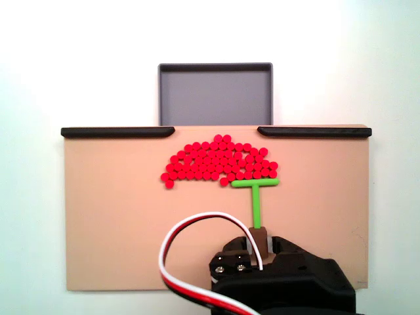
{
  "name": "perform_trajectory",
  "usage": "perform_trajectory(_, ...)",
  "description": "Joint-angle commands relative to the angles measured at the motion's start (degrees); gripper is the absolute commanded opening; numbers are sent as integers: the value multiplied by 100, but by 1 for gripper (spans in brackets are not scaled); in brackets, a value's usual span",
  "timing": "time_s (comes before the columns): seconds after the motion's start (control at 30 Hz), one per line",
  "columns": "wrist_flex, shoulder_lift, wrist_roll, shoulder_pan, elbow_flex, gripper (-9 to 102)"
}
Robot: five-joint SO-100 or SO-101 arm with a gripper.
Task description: Push granules from bottom to the grey container
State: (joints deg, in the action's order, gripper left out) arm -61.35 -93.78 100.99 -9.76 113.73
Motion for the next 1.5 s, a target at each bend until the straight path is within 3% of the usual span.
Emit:
perform_trajectory(0.0,-193,-360,132,0,-167,0)
perform_trajectory(0.3,-694,-932,246,-132,-571,0)
perform_trajectory(0.43,-1327,-1274,193,-88,-668,0)
perform_trajectory(0.6,-1942,-1837,-527,352,-668,0)
perform_trajectory(0.8,-1951,-2021,-1705,1028,-668,0)
perform_trajectory(1.47,-1881,-1854,-1661,932,-668,0)
